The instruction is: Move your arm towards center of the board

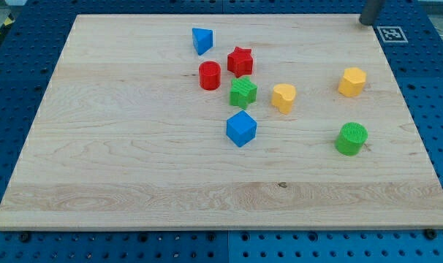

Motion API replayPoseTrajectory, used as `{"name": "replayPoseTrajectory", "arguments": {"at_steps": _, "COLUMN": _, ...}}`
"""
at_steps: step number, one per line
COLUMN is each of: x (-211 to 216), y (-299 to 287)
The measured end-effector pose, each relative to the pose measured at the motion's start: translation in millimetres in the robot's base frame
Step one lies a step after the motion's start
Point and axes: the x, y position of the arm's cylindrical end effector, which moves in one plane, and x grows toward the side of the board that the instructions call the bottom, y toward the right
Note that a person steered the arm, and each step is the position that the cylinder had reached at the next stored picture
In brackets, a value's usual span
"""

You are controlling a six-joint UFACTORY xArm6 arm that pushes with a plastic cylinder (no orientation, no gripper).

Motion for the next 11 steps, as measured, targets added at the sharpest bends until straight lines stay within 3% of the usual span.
{"name": "replayPoseTrajectory", "arguments": {"at_steps": 4, "x": 66.3, "y": -124.1}}
{"name": "replayPoseTrajectory", "arguments": {"at_steps": 7, "x": 80.7, "y": -126.6}}
{"name": "replayPoseTrajectory", "arguments": {"at_steps": 8, "x": 80.7, "y": -159.3}}
{"name": "replayPoseTrajectory", "arguments": {"at_steps": 11, "x": 92.4, "y": -176.8}}
